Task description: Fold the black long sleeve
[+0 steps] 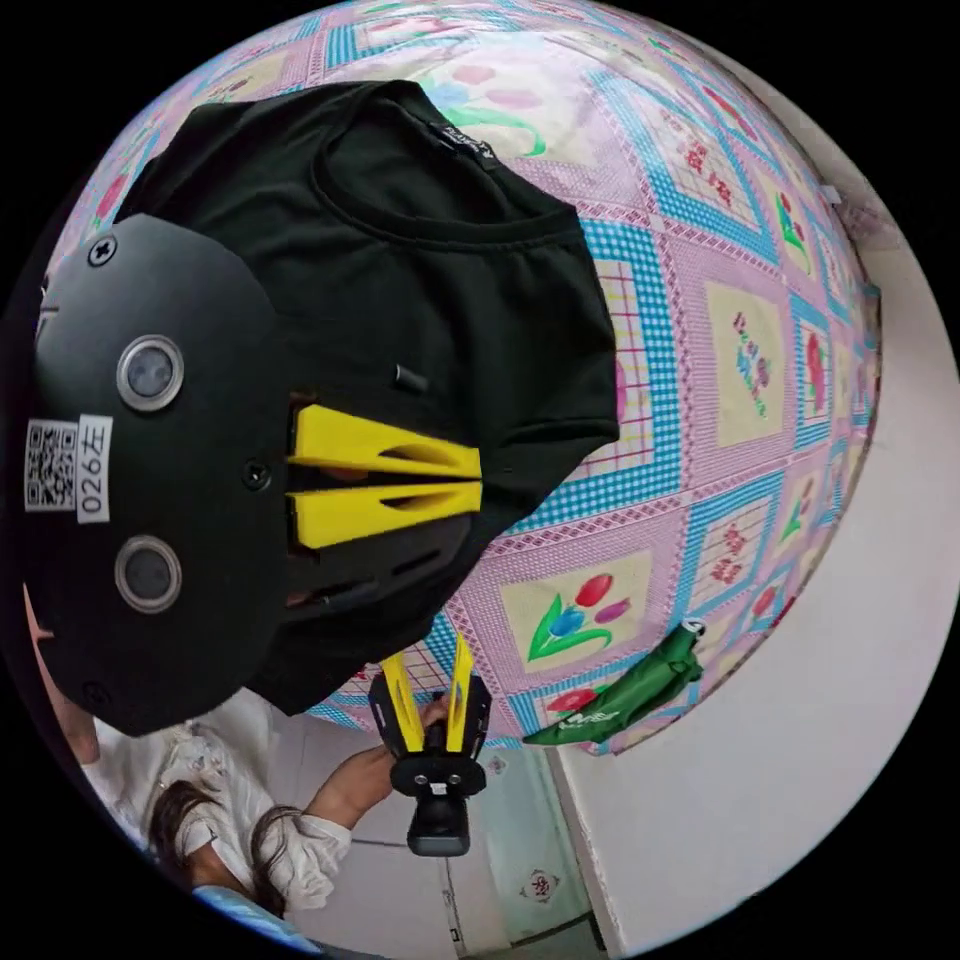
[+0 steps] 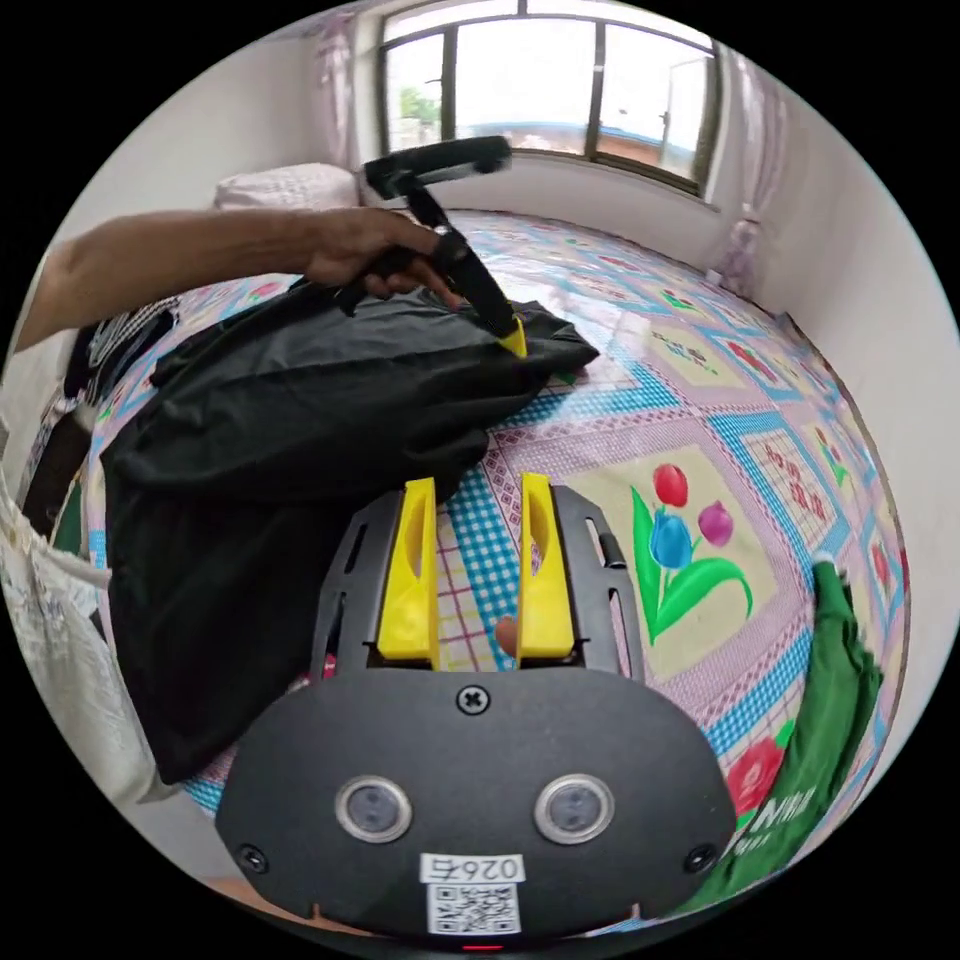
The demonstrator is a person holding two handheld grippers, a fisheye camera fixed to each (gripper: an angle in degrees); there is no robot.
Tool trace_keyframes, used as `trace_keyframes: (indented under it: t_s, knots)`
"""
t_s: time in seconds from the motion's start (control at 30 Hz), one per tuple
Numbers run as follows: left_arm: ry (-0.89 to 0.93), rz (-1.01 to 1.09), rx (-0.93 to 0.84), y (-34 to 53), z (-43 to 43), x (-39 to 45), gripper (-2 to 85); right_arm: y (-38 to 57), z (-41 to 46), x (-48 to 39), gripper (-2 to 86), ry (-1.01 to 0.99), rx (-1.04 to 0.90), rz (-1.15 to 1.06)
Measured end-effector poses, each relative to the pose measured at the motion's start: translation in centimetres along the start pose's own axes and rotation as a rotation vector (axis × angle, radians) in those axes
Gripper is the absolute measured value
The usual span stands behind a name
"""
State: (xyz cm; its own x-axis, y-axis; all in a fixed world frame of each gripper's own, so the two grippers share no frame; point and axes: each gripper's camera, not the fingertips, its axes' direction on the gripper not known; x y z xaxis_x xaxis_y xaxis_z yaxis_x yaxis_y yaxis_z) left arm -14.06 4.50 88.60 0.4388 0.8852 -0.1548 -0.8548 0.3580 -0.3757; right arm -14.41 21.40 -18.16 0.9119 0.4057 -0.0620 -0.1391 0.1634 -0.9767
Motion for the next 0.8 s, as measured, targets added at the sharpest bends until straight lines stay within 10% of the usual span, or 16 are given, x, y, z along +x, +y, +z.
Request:
trace_keyframes:
  t_s: [0.5,0.8]
  knots:
    - [0.143,-0.081,0.392,6.5,-3.0,-5.3,1.9,3.5,-3.6,3.9,1.5,0.031,0.011,0.164]
    - [0.287,0.005,0.339,-0.4,-0.5,-3.8,4.8,-0.9,-0.9,5.2,0.5,-0.011,-0.102,0.058]
